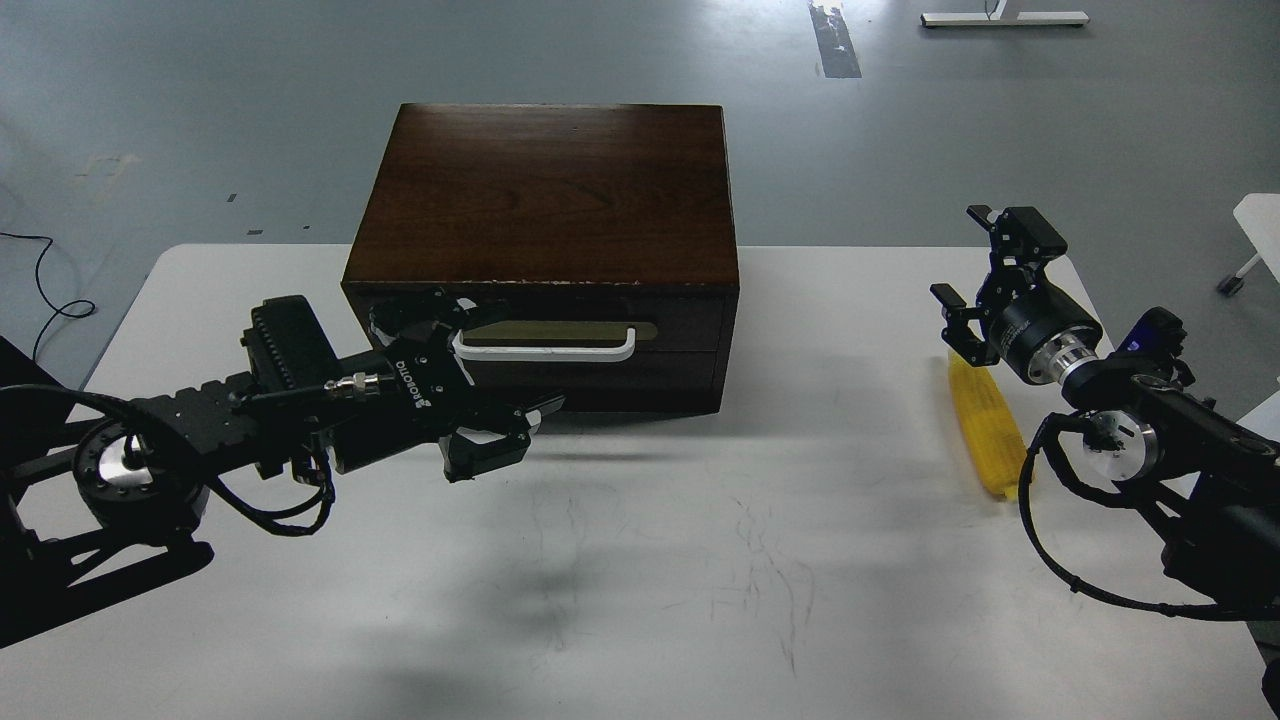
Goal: Put corn in drawer with both arms
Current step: 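Hook the left gripper onto the white drawer handle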
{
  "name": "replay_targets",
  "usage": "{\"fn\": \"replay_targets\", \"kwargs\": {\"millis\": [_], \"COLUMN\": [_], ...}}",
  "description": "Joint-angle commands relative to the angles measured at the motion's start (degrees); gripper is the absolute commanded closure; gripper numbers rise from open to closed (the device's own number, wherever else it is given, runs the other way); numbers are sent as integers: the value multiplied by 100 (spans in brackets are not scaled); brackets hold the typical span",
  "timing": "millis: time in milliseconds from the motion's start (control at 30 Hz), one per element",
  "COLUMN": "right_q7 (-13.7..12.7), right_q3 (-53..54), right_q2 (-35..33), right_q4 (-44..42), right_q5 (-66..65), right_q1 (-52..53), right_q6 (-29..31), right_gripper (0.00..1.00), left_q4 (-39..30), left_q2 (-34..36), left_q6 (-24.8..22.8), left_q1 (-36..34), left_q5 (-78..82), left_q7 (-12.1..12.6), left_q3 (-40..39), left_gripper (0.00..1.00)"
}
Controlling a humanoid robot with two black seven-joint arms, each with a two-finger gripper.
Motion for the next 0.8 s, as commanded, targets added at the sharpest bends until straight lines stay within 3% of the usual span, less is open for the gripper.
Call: {"fn": "replay_targets", "kwargs": {"millis": [0, 267, 401, 768], "right_q7": [2, 2, -7, 2], "right_q3": [-8, 0, 0, 18], "right_q2": [-1, 8, 17, -10], "right_q4": [-11, -11, -3, -11], "right_q5": [0, 0, 0, 0], "right_q1": [-1, -27, -1, 26], "right_q6": [5, -3, -3, -3], "right_gripper": [0, 0, 0, 0], "left_q4": [40, 391, 585, 690], "left_q2": [-8, -192, -315, -570], "left_q6": [-10, -45, -45, -212], "left_q1": [-48, -75, -101, -294], "left_q5": [21, 152, 181, 181], "left_q7": [-4, -65, -232, -241], "left_q3": [0, 79, 219, 246], "left_gripper": [1, 1, 1, 1]}}
